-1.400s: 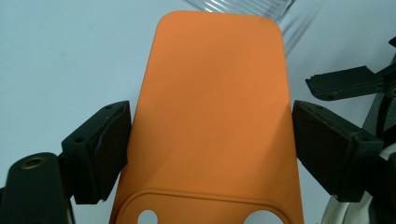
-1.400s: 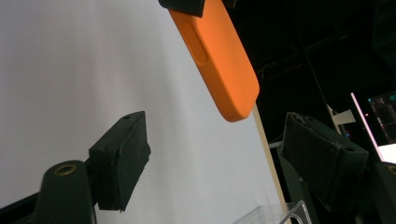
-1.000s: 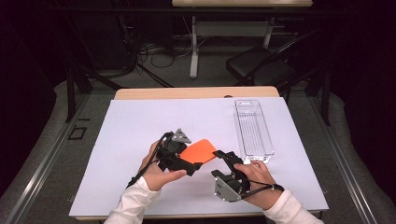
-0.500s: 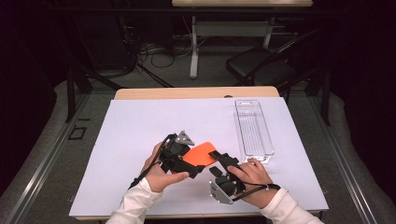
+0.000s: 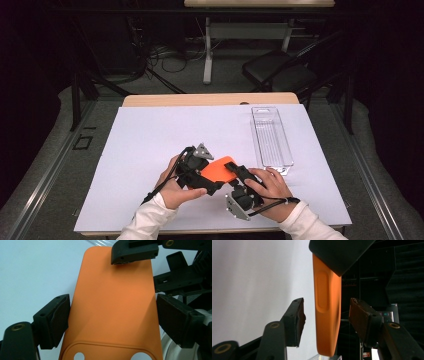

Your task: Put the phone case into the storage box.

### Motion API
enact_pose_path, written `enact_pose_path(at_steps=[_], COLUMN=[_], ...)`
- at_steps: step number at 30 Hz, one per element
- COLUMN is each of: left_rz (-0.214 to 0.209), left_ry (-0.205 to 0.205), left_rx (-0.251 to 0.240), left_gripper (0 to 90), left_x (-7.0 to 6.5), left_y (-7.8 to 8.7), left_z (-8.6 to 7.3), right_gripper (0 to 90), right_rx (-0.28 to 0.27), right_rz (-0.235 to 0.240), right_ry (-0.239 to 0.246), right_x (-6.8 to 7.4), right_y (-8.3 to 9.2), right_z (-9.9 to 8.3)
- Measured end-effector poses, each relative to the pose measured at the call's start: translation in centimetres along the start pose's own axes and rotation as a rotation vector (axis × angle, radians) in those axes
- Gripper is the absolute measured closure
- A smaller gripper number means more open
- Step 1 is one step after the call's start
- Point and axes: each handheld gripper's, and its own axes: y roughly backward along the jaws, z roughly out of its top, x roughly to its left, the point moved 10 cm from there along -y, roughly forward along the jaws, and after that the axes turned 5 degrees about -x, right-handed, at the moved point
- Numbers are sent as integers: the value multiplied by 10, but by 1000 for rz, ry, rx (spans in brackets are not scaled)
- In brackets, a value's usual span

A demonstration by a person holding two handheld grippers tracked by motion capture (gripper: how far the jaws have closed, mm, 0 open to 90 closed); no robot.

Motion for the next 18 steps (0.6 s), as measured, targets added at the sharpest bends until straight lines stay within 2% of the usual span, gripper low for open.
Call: enact_pose_path(at_steps=[8,11,18], left_rz=[-31,-34,-47], left_ry=[21,18,21], left_rx=[0,0,5], left_gripper=[152,152,152], left_x=[-6,-7,-10], left_y=[-2,-2,-3], left_z=[1,1,1], right_gripper=[526,564,601], right_rx=[-2,-23,-23], right_rz=[-32,-38,-70], right_ry=[35,44,64], right_x=[-3,-1,-4], right_y=[1,0,1], right_z=[0,3,3])
